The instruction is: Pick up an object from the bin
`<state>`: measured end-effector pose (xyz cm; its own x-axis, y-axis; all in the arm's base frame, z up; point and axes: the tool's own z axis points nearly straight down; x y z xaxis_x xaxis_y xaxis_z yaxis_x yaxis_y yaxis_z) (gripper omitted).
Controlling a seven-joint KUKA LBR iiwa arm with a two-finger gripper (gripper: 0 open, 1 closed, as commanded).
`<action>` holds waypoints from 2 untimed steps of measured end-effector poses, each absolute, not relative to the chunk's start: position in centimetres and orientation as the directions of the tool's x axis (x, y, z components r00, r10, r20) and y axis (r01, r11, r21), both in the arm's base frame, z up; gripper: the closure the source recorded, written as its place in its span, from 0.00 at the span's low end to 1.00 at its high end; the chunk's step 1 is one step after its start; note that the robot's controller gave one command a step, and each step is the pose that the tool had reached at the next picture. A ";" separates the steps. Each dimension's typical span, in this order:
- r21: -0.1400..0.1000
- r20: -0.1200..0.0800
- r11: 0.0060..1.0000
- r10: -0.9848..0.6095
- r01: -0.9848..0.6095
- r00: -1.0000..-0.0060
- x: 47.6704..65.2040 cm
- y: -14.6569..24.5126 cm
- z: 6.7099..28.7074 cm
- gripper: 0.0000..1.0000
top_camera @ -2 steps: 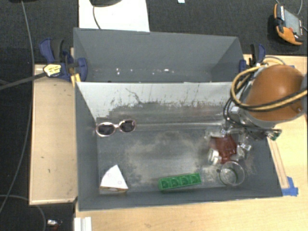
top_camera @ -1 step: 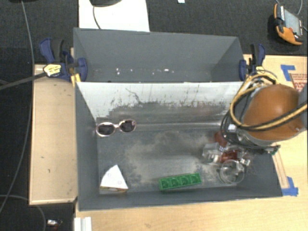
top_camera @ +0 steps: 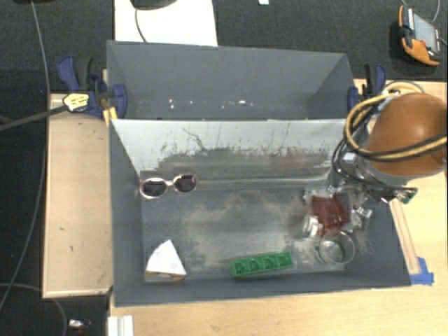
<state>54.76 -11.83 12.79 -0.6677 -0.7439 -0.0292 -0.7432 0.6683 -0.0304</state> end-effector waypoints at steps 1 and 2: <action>-0.013 -0.026 0.601 -0.799 -0.799 -0.600 52.3 -13.3 8.2 1.00; -0.015 -0.027 0.602 -0.799 -0.799 -0.601 52.4 -13.3 8.2 0.00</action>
Offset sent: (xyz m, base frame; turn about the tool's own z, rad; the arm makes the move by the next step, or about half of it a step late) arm 0.0000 0.0000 0.0000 0.0000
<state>52.37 -13.32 8.21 -0.6011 -0.7987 -0.0268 -0.7987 0.6016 -0.0146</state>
